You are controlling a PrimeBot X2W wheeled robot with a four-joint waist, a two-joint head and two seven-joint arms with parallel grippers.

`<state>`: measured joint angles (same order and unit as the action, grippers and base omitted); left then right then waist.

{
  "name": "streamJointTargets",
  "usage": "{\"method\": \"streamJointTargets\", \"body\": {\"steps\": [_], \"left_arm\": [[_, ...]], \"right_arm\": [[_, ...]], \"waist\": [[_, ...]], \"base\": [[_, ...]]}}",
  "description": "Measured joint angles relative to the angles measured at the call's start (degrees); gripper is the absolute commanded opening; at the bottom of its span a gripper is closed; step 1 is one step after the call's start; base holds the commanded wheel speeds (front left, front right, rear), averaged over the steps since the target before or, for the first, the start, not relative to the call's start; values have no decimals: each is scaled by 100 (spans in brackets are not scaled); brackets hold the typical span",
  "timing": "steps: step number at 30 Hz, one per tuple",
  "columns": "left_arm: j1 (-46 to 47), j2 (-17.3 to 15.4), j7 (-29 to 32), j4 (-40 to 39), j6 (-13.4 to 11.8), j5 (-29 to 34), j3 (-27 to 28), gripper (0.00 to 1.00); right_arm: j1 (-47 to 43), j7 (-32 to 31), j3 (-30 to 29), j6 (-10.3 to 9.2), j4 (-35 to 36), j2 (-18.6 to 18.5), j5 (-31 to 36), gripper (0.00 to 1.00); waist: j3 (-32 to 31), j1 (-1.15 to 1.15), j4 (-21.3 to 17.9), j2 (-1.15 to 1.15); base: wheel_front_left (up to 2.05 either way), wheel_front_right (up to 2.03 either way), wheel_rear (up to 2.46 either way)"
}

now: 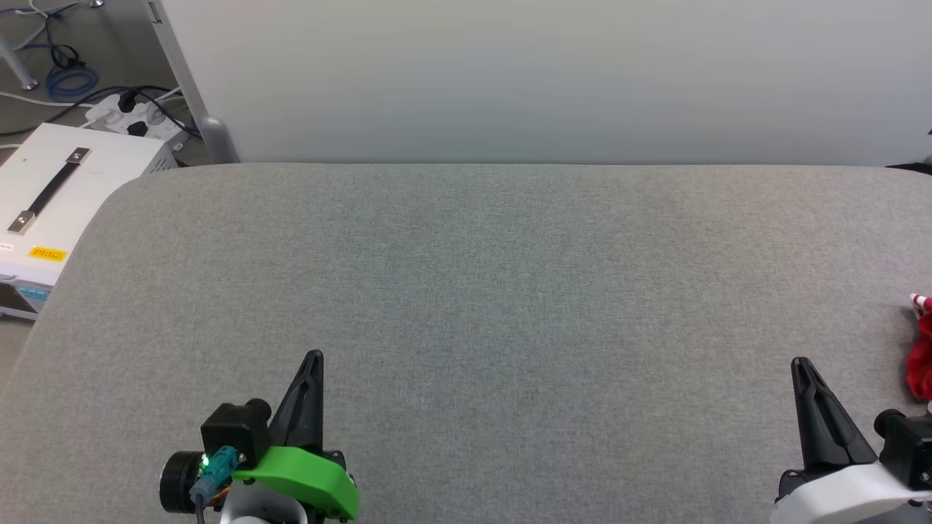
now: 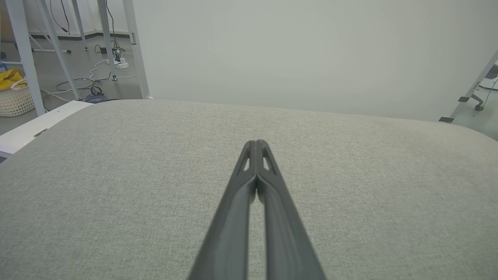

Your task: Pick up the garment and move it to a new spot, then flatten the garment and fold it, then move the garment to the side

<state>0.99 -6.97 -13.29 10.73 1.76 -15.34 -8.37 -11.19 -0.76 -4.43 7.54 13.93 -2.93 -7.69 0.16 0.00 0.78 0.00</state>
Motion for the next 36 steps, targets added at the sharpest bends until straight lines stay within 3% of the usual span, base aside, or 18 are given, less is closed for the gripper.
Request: {"method": "streamJointTargets", "body": {"steps": [36], "left_arm": [[-1, 133, 474, -371, -51, 544, 302, 0]], "right_arm": [[341, 1, 149, 0, -481, 1, 259, 0]], "waist": [[-6, 0, -28, 0]], "base": [[0, 0, 0]]}}
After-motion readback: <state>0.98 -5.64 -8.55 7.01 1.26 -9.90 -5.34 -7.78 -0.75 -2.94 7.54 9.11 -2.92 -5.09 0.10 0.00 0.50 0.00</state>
